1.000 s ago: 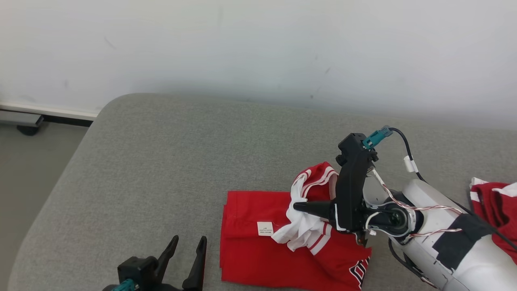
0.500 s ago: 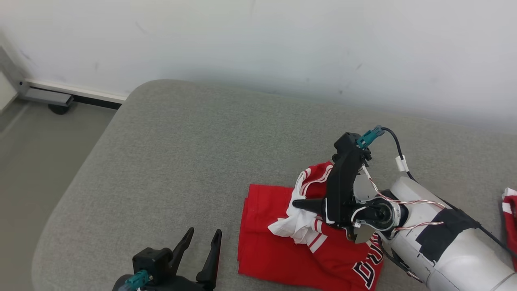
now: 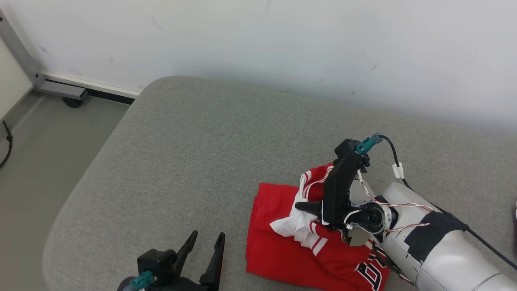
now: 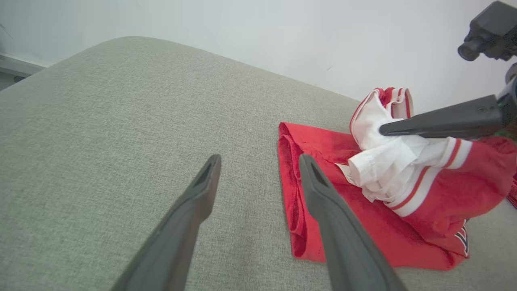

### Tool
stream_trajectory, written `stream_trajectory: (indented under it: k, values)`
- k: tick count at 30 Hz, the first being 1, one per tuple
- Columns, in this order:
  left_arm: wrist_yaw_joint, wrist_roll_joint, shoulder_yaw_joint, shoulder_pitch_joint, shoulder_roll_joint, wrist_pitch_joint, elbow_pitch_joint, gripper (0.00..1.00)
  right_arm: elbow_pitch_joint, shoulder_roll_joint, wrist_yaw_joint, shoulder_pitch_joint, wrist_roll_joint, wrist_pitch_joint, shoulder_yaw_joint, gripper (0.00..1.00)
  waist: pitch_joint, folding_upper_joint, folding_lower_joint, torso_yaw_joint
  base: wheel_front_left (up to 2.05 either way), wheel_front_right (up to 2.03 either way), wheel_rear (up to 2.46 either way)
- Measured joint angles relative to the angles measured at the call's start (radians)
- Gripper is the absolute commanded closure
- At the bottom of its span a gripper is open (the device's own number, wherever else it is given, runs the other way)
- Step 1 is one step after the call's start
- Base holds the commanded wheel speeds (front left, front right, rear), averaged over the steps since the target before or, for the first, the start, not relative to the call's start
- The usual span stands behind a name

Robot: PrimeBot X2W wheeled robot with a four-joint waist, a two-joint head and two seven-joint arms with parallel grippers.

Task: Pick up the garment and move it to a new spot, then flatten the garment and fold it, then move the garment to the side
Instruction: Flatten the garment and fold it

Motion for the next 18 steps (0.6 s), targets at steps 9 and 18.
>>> stream_trajectory:
  k: [9, 18]
  values:
    - [0.0, 0.0, 0.005, 0.0, 0.002, -0.008, 0.017, 0.0, 0.055, 0.033, 0.039, -0.032, -0.008, -0.052, -0.009, 0.0, -0.005, 0.0, 0.0, 0.0, 0.0, 0.0, 0.0]
    - [0.001, 0.0, 0.015, 0.008, 0.013, -0.012, 0.023, 0.0, -0.014, -0.05, 0.083, -0.055, -0.036, -0.159, -0.059, 0.0, -0.017, 0.0, 0.0, -0.048, 0.0, 0.0, 0.0]
